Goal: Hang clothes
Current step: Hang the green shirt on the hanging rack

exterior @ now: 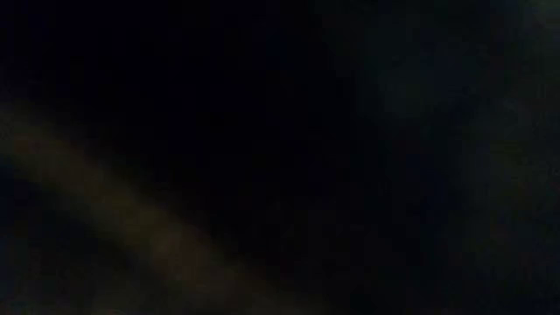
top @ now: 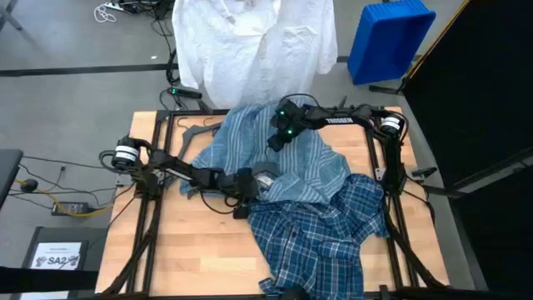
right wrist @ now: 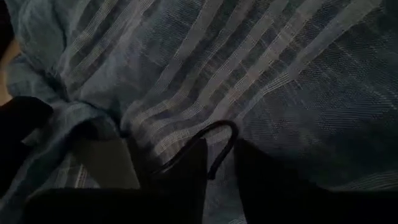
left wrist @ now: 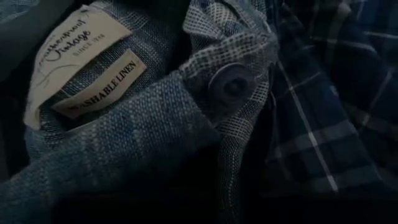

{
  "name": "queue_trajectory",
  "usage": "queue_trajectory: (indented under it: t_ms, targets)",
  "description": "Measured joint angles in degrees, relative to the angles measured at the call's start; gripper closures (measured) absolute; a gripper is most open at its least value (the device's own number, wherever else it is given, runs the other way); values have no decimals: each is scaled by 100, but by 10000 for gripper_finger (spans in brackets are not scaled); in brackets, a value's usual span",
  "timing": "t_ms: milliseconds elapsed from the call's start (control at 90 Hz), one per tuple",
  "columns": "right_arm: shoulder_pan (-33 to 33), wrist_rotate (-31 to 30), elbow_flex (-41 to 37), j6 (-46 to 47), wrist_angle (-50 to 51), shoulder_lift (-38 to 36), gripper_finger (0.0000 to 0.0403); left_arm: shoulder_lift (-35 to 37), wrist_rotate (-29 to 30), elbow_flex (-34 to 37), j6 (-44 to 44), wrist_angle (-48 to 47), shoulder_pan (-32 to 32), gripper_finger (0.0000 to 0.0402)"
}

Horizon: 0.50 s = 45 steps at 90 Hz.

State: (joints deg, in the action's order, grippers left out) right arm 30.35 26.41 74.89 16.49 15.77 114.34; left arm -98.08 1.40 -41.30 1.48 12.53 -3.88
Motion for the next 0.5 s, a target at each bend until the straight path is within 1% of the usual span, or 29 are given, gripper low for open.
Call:
queue_trajectory:
  t_ms: [44,122,256,344,411,500]
  targets:
    - [2,112,2,-114,12,0,396,0,-1,0,2,0,0,402]
    - [7,309,2,-279,17,0,396,0,-10,0,52,-5,0,402]
    - [110,1146,1,-642,14,0,401,0,-76,0,99,-20,-15,401]
    - [133,1717,2,-1058,-19,-6,402,0,-106,0,188,-60,-15,401]
    - [128,2007,2,-1303,-32,-15,402,0,-123,0,272,-111,-26,401]
    - [125,2210,2,-1556,-48,-15,403,0,-162,1,286,-111,-26,401]
